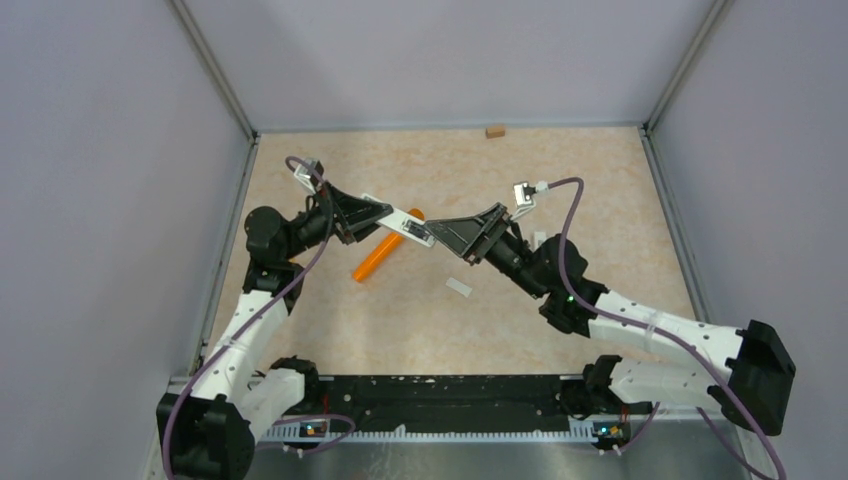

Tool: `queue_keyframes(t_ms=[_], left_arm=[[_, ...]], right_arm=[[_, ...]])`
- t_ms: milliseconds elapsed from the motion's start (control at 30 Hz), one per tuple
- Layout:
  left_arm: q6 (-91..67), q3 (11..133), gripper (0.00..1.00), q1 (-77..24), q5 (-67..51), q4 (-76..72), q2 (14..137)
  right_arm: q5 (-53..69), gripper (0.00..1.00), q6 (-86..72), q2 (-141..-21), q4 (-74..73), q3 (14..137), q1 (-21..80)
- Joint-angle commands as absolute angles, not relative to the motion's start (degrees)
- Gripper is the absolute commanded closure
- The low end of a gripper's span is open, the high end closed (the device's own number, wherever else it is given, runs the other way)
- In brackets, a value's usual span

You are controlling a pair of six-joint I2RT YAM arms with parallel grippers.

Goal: Load the batteries into the remote control

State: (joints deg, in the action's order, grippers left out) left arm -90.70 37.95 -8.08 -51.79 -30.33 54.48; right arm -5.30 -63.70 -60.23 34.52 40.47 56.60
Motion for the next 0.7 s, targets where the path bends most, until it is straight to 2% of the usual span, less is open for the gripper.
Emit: queue_keyframes(t_ms=[0,300,400,467,567,600,667], left_arm=[[-89.30,40.39,1.00,-8.09,-51.71,-32.43,53.35],[-87.25,40.77,1.00,-8.09,-52.51,-32.21,52.94],[-86.47,41.32,1.00,-8.09,-52.81,-31.62,53.00],[-85.52,41.68,1.00,-8.09,-52.90,-30.85,53.08],[-83.12,42.26,1.00,-8.09,-52.91,-28.88,52.94],[-82.23,42.47,1.00,-8.09,-52.84,-27.97,52.86],[-79.63,42.78,1.00,-8.09,-52.54,-26.12,52.46]], right_arm=[[-5.86,0.40,-64.58,-59.89,36.41,41.12,55.44],[-4.74,0.67,-63.67,-63.16,27.58,45.61,55.11],[-5.13,0.79,-62.35,-63.67,24.14,47.14,55.04],[-5.43,0.82,-61.99,-63.78,23.26,47.30,55.02],[-5.95,0.80,-61.31,-63.53,22.28,47.51,54.94],[-6.06,0.73,-61.04,-63.29,21.79,47.62,54.88],[-6.18,0.42,-60.71,-62.77,21.58,47.56,54.87]])
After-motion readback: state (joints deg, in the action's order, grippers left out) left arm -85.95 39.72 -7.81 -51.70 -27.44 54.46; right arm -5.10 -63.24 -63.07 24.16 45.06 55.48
